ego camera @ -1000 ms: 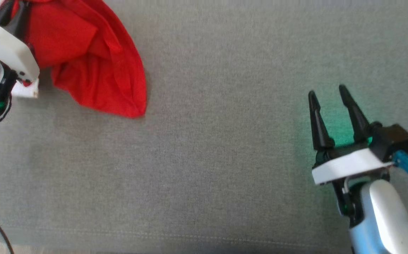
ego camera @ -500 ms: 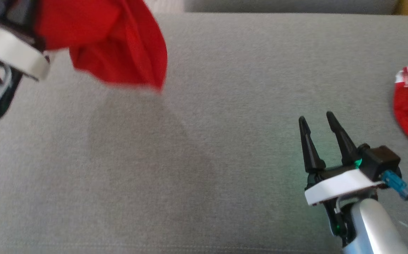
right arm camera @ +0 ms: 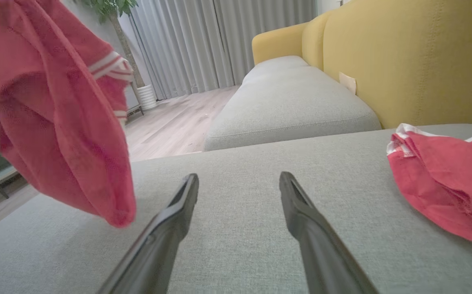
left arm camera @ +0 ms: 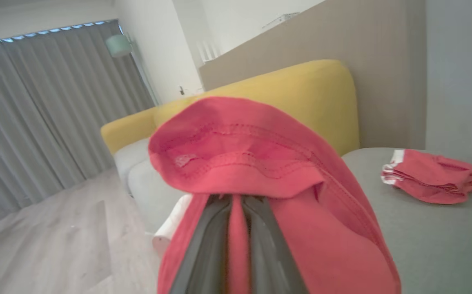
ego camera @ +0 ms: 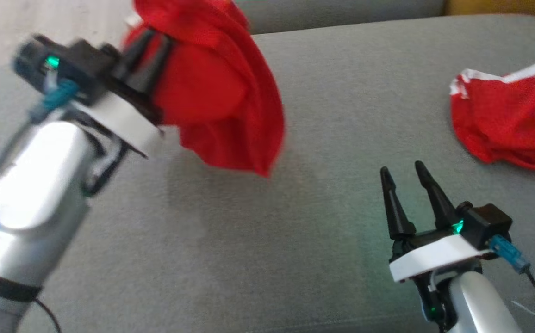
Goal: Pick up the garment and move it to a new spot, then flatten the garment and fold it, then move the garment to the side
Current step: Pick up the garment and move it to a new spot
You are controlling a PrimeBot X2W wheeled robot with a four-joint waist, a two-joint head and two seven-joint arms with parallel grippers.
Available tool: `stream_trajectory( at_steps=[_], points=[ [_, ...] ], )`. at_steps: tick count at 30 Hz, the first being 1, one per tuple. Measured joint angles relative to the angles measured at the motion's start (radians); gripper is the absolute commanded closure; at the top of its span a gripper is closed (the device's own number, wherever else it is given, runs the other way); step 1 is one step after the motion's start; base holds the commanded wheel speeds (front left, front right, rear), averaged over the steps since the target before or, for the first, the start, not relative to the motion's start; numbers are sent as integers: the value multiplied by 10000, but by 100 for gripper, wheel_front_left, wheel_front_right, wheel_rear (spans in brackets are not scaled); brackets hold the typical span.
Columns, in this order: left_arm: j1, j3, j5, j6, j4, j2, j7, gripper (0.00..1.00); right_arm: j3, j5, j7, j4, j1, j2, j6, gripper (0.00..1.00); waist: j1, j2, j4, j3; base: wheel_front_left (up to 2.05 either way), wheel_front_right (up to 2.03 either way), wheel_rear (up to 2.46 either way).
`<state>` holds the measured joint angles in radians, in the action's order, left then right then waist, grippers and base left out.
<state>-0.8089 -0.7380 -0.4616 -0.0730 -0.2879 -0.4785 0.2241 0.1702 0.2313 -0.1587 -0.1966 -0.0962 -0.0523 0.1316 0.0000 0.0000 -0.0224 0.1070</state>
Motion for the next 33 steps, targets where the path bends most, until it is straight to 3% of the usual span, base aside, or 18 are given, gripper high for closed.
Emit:
stream_trajectory(
  at_steps=[5,13,14,15,21,26,33],
  points=[
    [211,-387,-35,155,-662,874,-23,100,328,190,-90,-4,-37,4,0,0,0,0,-748,152,0,0,0],
    [-87,-464,-71,462,-2337,1824,71,100,1085,527,-236,-27,-403,4,0,0,0,0,-1925,562,0,0,0],
    [-251,-451,-71,462,-2619,1910,79,45,1210,593,-305,-36,-483,4,0,0,0,0,-2093,630,0,0,0],
    [-422,-408,-71,464,-2897,1985,88,0,1313,639,-322,-61,-572,6,0,0,0,0,-2256,697,0,0,0],
    [-1082,-224,-56,453,-4056,2474,253,0,1496,815,-539,-334,-779,4,0,0,0,0,-2891,1092,0,0,0],
    [-874,209,117,456,-3894,2483,255,0,1275,790,-617,-541,-784,4,0,0,0,0,-2531,942,0,0,0],
    [907,1384,290,453,-2224,2201,318,0,780,430,-587,-725,-760,6,0,0,0,0,-1677,263,0,0,0]
  ],
)
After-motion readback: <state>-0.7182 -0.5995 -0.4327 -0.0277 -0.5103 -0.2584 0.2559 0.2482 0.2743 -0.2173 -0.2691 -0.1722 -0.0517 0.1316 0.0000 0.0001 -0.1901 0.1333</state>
